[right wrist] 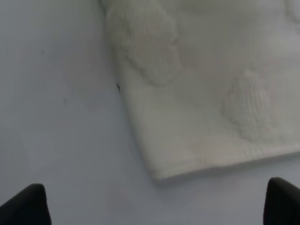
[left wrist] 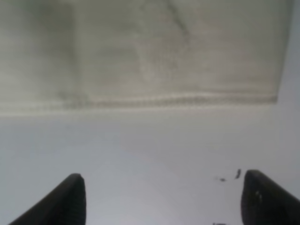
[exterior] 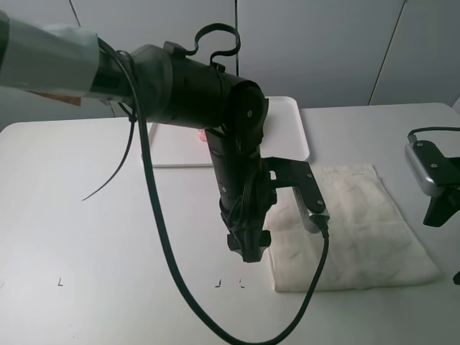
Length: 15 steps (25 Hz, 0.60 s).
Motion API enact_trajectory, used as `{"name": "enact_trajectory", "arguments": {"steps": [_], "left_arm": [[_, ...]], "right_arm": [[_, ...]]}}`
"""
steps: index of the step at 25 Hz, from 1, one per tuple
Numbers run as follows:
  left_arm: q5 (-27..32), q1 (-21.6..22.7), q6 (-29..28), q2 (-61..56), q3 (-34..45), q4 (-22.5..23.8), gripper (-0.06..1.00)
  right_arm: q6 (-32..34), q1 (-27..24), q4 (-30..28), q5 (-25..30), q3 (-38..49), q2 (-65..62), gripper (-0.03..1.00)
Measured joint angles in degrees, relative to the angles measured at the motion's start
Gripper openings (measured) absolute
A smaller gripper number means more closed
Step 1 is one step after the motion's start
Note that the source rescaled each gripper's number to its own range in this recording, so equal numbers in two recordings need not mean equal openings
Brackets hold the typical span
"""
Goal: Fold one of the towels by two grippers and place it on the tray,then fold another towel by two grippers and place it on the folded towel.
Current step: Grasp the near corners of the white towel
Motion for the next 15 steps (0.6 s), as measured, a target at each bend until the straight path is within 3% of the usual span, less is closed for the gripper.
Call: {"name": "enact_trajectory", "arguments": {"steps": [5,15], "left_arm": [[-0.12,-3.72,-1.42,1.21,0.00,0.84,0.87],[-2.95,-9.44,-5.76,3.50,0.00,3.37,0.87]], "right_arm": [[-0.46,0.00,-2.16,-3.77,2.68,0.00,0.98],[-1.73,0.00,-2.49,-5.45,2.97,0.00,0.98]]}}
